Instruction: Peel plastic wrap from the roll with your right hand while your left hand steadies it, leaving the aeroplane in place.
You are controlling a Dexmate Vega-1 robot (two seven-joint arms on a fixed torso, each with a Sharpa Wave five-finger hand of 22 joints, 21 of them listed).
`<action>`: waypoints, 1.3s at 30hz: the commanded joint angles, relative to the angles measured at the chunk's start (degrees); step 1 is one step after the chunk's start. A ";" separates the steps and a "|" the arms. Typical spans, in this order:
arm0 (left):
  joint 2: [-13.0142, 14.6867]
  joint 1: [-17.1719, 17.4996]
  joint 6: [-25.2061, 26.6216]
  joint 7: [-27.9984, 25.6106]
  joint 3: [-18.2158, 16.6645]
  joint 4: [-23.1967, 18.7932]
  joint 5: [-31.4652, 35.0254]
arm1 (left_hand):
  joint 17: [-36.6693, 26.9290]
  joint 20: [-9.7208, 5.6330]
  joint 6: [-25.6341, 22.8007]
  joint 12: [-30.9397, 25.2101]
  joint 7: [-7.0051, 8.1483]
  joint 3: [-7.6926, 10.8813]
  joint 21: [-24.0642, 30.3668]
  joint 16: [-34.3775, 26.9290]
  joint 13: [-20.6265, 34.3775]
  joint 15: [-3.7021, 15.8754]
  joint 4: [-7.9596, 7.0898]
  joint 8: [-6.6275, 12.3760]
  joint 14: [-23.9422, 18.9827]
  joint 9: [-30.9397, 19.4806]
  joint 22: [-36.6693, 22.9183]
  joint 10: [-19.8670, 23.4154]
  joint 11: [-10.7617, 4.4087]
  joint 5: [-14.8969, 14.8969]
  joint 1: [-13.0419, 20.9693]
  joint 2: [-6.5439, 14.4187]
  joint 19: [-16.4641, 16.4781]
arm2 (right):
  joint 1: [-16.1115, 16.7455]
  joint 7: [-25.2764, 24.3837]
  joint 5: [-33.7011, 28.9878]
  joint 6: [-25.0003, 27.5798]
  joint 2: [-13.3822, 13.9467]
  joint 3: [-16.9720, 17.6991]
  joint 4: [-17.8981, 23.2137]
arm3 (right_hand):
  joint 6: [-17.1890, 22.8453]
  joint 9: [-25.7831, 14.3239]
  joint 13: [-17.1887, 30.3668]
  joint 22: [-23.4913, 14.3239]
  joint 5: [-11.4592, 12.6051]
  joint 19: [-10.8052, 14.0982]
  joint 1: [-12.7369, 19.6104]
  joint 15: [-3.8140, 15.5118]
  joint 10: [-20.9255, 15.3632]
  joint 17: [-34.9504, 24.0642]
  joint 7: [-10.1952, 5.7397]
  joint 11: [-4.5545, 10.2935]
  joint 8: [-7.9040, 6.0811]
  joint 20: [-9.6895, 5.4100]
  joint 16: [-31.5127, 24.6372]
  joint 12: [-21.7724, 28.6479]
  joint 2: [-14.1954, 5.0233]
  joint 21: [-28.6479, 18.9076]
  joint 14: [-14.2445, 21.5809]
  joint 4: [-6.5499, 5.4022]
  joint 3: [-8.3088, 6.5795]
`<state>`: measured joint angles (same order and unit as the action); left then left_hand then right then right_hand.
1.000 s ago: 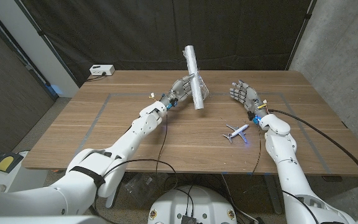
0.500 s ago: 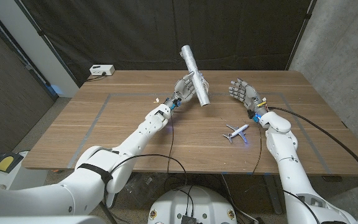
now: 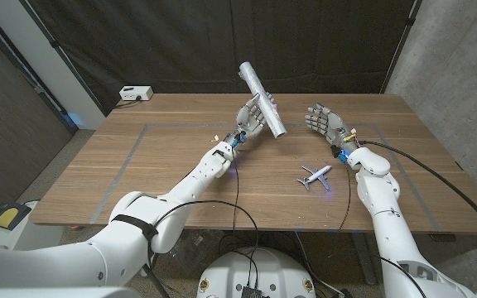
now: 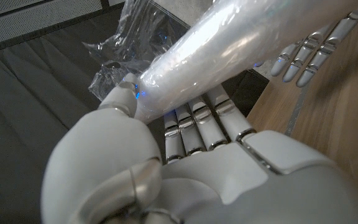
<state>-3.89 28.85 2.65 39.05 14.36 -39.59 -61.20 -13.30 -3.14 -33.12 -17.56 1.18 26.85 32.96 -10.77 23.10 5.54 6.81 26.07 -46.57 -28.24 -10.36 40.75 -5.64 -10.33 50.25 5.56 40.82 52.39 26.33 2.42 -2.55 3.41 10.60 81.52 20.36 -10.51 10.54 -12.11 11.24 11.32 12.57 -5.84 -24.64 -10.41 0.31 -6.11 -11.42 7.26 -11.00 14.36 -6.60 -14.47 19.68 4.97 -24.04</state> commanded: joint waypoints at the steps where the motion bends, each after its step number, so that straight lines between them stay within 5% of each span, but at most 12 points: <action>1: -1.41 1.30 0.42 1.11 -0.87 -0.57 -2.40 | -0.10 0.41 4.68 0.31 0.71 4.31 -0.44 0.22 0.66 3.13 -6.12 3.95 1.89 -1.24 0.02 -1.77 0.22 0.25 0.22 2.24 -0.42 | 0.96 0.44 -0.59 1.31 0.22 -0.19 2.51 | 0.57 -0.27 0.32 -0.10 0.04 0.28 -0.41 0.04 -0.43 -0.10 -0.14 -0.15 0.09 0.07 0.15 -0.25 -0.10 -0.15 0.25 -0.04 -0.40; 6: -1.28 2.17 0.04 0.71 -0.80 -2.00 -2.57 | -0.03 1.01 7.55 0.55 0.12 3.28 -1.00 0.40 0.70 3.04 -7.19 3.30 4.04 -1.51 0.05 -3.05 -0.03 -0.03 -1.69 2.18 -1.23 | 1.44 0.43 -0.81 1.86 0.17 -0.18 3.41 | 0.57 -0.27 0.32 -0.10 0.03 0.27 -0.49 0.03 -0.41 -0.11 -0.13 -0.18 0.10 0.07 0.16 -0.29 -0.08 -0.14 0.21 -0.07 -0.40; 11: -1.00 2.86 -0.48 0.48 -0.51 -3.36 -2.46 | 0.58 1.79 12.30 2.36 2.71 2.28 -2.33 1.02 -0.09 2.00 -7.62 0.42 10.37 0.54 0.19 -7.80 -0.35 -0.71 -3.69 1.20 -2.66 | 1.67 0.47 -0.89 2.22 0.03 -0.21 3.86 | 0.54 -0.28 0.32 -0.10 0.01 0.28 -0.59 0.02 -0.43 -0.13 -0.16 -0.14 0.13 0.08 0.15 -0.32 -0.04 -0.14 0.22 -0.12 -0.38; 15: -0.72 3.24 -0.73 0.81 -0.28 -4.18 -2.49 | 1.18 2.40 18.10 4.62 5.23 2.42 -3.80 0.57 -1.37 1.33 -6.79 -3.37 14.28 3.03 0.20 -12.44 0.52 -1.21 -4.07 0.75 -4.28 | 1.77 0.57 -0.96 2.35 -0.05 -0.29 4.06 | 0.54 -0.28 0.32 -0.10 0.00 0.24 -0.65 -0.02 -0.42 -0.13 -0.17 -0.21 0.13 0.09 0.14 -0.34 -0.02 -0.12 0.23 -0.14 -0.36; 21: -0.25 3.29 -1.42 2.76 0.09 -4.39 -2.40 | 2.00 4.12 30.48 7.57 8.87 3.03 -7.59 0.55 -4.90 -0.37 -4.98 -12.09 22.44 8.20 0.20 -23.12 1.55 -1.57 -4.31 0.92 -9.63 | 1.88 0.71 -1.05 2.49 -0.13 -0.40 4.32 | 0.54 -0.28 0.33 -0.10 -0.03 0.27 -0.76 0.07 -0.38 -0.14 -0.06 -0.15 0.15 0.08 0.14 -0.40 0.01 -0.12 0.21 -0.19 -0.35; 25: -0.07 2.52 -2.28 5.43 0.47 -2.85 -2.04 | 2.30 5.76 34.48 7.60 11.02 3.04 -10.56 0.96 -7.08 -2.28 -4.01 -14.94 29.10 10.75 0.18 -28.98 1.34 -1.75 -4.56 1.11 -14.60 | 1.92 0.92 -1.04 2.54 -0.13 -0.46 4.40 | 0.54 -0.28 0.33 -0.10 -0.04 0.27 -0.81 0.04 -0.37 -0.15 -0.12 -0.13 0.15 0.10 0.12 -0.43 0.03 -0.12 0.27 -0.21 -0.34; 27: -0.09 2.22 -2.61 6.35 0.54 -2.22 -1.95 | 2.42 7.99 35.82 7.48 11.38 2.74 -12.51 1.02 -8.37 -3.12 -3.54 -15.36 33.32 12.14 0.10 -32.82 1.16 -1.89 -5.01 0.95 -17.93 | 1.93 1.06 -0.94 2.57 -0.15 -0.45 4.39 | 0.51 -0.28 0.33 -0.10 -0.04 0.30 -0.84 0.03 -0.38 -0.14 -0.13 -0.10 0.17 0.08 0.11 -0.44 0.03 -0.13 0.30 -0.22 -0.35; 31: 0.03 2.21 -3.01 6.53 0.69 -2.32 -1.64 | 2.50 8.44 36.39 7.33 11.42 2.53 -12.97 0.95 -8.75 -2.99 -3.11 -15.44 34.32 12.57 0.09 -33.56 0.46 -1.92 -5.05 0.39 -18.51 | 2.00 1.14 -0.99 2.61 -0.14 -0.47 4.51 | 0.50 -0.28 0.33 -0.10 -0.05 0.36 -0.90 0.05 -0.39 -0.15 -0.15 -0.18 0.18 0.04 0.07 -0.46 0.03 -0.15 0.40 -0.25 -0.35; 34: 0.29 2.86 -2.00 5.07 0.67 -3.95 -1.89 | 2.48 8.71 24.13 4.92 9.47 2.85 -13.15 -0.87 -10.02 -1.86 -1.99 -10.49 31.34 13.53 -0.15 -28.80 -0.73 -1.93 -4.83 1.23 -16.50 | 2.10 1.15 -1.06 2.50 -0.15 -0.50 4.69 | 0.50 -0.28 0.33 -0.10 -0.05 0.35 -0.93 0.02 -0.37 -0.15 -0.14 -0.26 0.18 0.03 0.08 -0.49 0.04 -0.14 0.39 -0.26 -0.36; 36: 0.38 3.66 -1.43 2.98 0.59 -5.68 -2.08 | 2.11 7.60 12.22 2.95 7.12 3.00 -12.28 -2.73 -10.37 -0.35 -3.90 -5.47 25.14 13.40 -0.36 -21.30 -1.07 -0.96 -6.48 4.05 -13.17 | 2.20 1.25 -1.10 2.51 -0.14 -0.57 4.97 | 0.52 -0.28 0.33 -0.10 -0.05 0.36 -0.96 0.08 -0.38 -0.15 -0.11 -0.21 0.18 0.06 0.09 -0.50 0.04 -0.14 0.36 -0.27 -0.36; 38: 0.58 4.72 -0.64 0.61 0.52 -7.89 -2.37 | 1.90 6.09 5.07 0.70 4.76 3.73 -10.96 -5.74 -10.40 2.69 -6.04 -1.91 14.85 13.08 -0.49 -12.16 -2.23 -0.41 -7.74 4.94 -9.51 | 2.36 1.36 -1.17 2.66 -0.16 -0.69 5.59 | 0.53 -0.28 0.33 -0.10 -0.06 0.39 -0.98 0.08 -0.37 -0.15 -0.10 -0.20 0.18 0.03 0.08 -0.52 0.04 -0.15 0.39 -0.28 -0.37; 39: 0.79 5.33 -0.45 -0.82 0.62 -9.19 -2.27 | 1.92 5.92 3.08 0.44 3.35 3.96 -10.75 -5.90 -10.33 2.76 -7.00 -0.87 13.36 12.94 -0.54 -10.45 -1.49 -0.40 -8.28 5.12 -9.01 | 2.47 1.44 -1.19 2.71 -0.21 -0.79 6.00 | 0.52 -0.28 0.33 -0.10 -0.06 0.36 -0.99 0.11 -0.38 -0.15 -0.09 -0.21 0.19 0.05 0.09 -0.52 0.04 -0.14 0.39 -0.28 -0.37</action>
<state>-3.82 31.65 0.60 43.62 14.77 -43.39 -63.23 -11.08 3.88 -21.55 -15.54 7.45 30.01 21.14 -14.85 12.77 2.48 2.33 21.58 -26.34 -14.85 -10.56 23.60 -7.14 -11.04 43.83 8.03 29.11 54.37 27.37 1.43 -0.11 3.32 10.16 86.03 20.36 -10.51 10.85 -12.11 11.24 11.32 12.06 -5.84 -24.74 -10.42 0.31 -6.22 -11.42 7.26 -11.00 13.92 -6.67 -14.46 19.68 4.80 -24.21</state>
